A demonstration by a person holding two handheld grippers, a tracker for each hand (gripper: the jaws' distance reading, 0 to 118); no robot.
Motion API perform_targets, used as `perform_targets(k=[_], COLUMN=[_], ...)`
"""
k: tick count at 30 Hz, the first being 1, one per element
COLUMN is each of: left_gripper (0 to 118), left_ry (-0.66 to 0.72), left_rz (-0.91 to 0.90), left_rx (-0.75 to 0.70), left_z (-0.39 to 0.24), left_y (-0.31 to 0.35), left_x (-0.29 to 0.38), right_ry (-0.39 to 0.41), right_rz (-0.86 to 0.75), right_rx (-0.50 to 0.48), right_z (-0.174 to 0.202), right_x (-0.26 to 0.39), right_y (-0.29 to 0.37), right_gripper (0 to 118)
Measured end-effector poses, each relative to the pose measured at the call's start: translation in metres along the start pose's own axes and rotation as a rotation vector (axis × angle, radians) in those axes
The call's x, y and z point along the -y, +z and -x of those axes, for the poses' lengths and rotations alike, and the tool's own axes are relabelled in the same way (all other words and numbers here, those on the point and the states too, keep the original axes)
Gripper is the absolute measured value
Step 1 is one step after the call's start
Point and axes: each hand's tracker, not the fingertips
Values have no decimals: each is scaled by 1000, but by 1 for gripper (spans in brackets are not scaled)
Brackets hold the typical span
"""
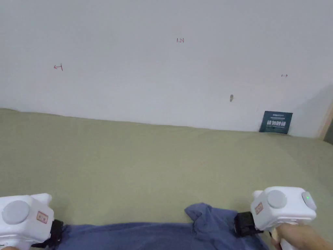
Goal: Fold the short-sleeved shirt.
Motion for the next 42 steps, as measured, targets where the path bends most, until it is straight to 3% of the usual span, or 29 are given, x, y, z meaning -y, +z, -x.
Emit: perform_targets(k=[2,3,5,7,10,16,21,27,36,40,42], left_gripper=[4,4,4,4,4,4,4,4,4,4,4], left_ry=[-15,-19,-27,-27,-23,-90,-135,-173,-131,-66,-35], left_rz=[-8,-9,-9,-3,-21,-109,-184,-226,-72,13,-93], left_rx=[-3,-3,-3,1,22,63,91,129,92,87,122], left_z=[-4,1,0,5,3,6,10,20,52,72,78], left_y=[2,-3,-2,-1,16,76,135,183,147,104,108], left_x=[2,-1,-3,-6,-3,3,17,75,194,225,228], right_ry=[31,19,11,11,34,-58,-15,28,-85,-208,-271], right_rz=[47,60,14,-10,-41,-179,-271,-309,-72,11,-59], right_rx=[-18,41,75,-10,5,-97,-125,-146,-205,-202,-246], right_z=[4,9,11,15,4,-23,-35,-36,-71,-97,-101], right_x=[3,6,7,8,17,30,58,135,258,292,301], right_y=[2,9,24,40,61,132,191,238,169,115,115], right_gripper=[40,0,0,0,0,0,0,0,0,0,0])
